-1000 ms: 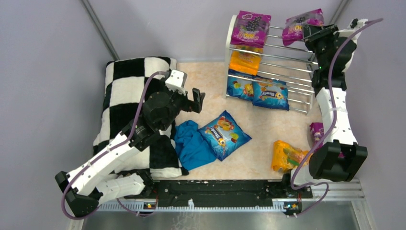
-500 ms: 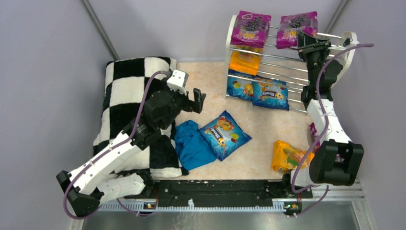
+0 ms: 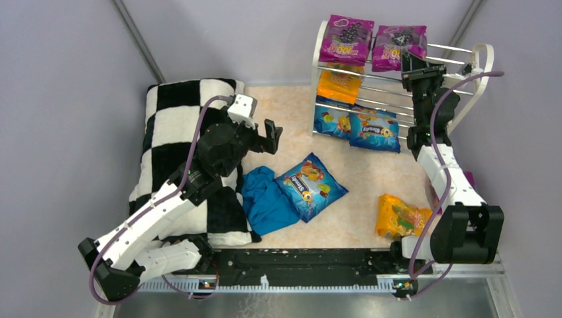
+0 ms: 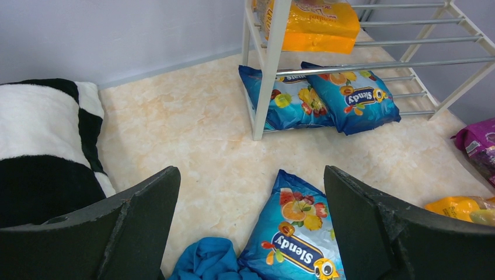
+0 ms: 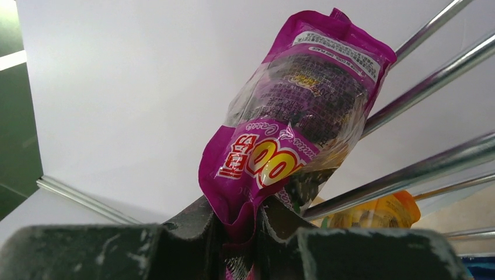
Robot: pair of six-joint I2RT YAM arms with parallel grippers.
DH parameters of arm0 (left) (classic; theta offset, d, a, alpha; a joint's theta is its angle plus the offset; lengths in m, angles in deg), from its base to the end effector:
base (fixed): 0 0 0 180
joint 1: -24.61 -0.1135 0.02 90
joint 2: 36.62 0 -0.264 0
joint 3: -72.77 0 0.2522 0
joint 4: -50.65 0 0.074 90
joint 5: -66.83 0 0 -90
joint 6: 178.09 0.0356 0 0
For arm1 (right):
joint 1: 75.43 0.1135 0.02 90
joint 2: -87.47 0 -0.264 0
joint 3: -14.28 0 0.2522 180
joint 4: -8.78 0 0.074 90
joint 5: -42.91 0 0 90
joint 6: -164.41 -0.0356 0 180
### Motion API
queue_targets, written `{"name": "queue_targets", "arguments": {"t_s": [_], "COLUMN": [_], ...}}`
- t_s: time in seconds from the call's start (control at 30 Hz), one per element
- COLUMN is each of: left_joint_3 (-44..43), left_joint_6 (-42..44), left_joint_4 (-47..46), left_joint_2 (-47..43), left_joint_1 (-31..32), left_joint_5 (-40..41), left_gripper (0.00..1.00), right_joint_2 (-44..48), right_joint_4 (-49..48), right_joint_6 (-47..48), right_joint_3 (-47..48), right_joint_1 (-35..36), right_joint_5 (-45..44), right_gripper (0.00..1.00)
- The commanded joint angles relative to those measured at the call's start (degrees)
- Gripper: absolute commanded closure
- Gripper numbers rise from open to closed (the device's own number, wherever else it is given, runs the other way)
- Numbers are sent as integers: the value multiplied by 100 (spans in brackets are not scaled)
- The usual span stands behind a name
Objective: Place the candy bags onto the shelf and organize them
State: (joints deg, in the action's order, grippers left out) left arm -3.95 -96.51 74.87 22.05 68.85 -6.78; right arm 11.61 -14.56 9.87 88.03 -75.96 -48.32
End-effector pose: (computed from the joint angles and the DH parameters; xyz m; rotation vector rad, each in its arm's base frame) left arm 0.1718 -0.1533 0.4055 0.3100 1.6656 -0.4522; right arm 0.3097 -0.0036 0.3999 0.6924 1.0487 0.9617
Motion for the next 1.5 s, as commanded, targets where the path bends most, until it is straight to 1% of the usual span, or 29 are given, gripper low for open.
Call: {"name": "queue_targets", "arguments": {"t_s": [0.0, 0.23, 0.43, 0.53, 0.57, 0.6, 0.63, 0.73, 0.77, 0.87, 0.97, 1.1, 1.17, 1.3, 1.33, 1.37, 1.43, 1.47], "left_joint_3": [20, -4, 3, -6, -16, -29, -38, -41, -41, -48, -74, -116, -128, -155, -151, -155, -170, -180], "left_joint_6": [-88, -153, -159, -175, -177, -177, -177, -177, -177, -168, -162, -166, -168, -167, -175, -189, -245, -288], "left_joint_4": [-262, -242, -228, -220, -207, -193, -180, -164, -167, -159, -126, -82, -66, -27, -25, -32, -25, -20], "left_joint_2": [27, 73, 65, 94, 113, 128, 138, 128, 118, 119, 142, 182, 203, 248, 262, 284, 378, 446], "left_joint_1": [-73, -149, -162, -171, -179, -180, -178, -178, -180, -180, -179, -180, -180, -180, -180, -180, -180, -178], "left_joint_5": [-122, -272, -270, -329, -344, -359, -351, -328, -325, -338, -338, -365, -424, -489, -513, -556, -674, -756], "left_gripper": [1, 1, 1, 1, 1, 1, 1, 1, 1, 1, 1, 1, 1, 1, 1, 1, 1, 1], "right_joint_2": [168, -113, -164, -246, -248, -220, -167, 76, 167, 433, 735, 1249, 1460, 1900, 2022, 2118, 2244, 2297], "right_joint_4": [423, 749, 756, 690, 741, 895, 1088, 1628, 1766, 2349, 3315, 4143, 4423, 5085, 5139, 5124, 5143, 5180], "right_joint_6": [-287, -822, -1159, -1085, -969, -852, -728, -303, -139, 600, 1328, 1903, 2192, 2951, 3213, 3500, 3756, 3783], "right_joint_3": [39, 189, 216, 311, 353, 406, 414, 410, 392, 461, 597, 602, 625, 621, 575, 486, 272, 123], "right_joint_1": [18, 19, 19, 21, 19, 18, 18, 18, 18, 18, 18, 18, 18, 18, 20, 19, 23, 89], "right_joint_5": [93, 747, 1138, 1366, 1400, 1392, 1338, 1108, 1047, 876, 536, 157, 150, 327, 587, 1052, 2429, 2920], "right_gripper": [100, 100, 100, 100, 98, 94, 87, 64, 55, 35, 22, 5, 3, 3, 2, 1, 1, 1]}}
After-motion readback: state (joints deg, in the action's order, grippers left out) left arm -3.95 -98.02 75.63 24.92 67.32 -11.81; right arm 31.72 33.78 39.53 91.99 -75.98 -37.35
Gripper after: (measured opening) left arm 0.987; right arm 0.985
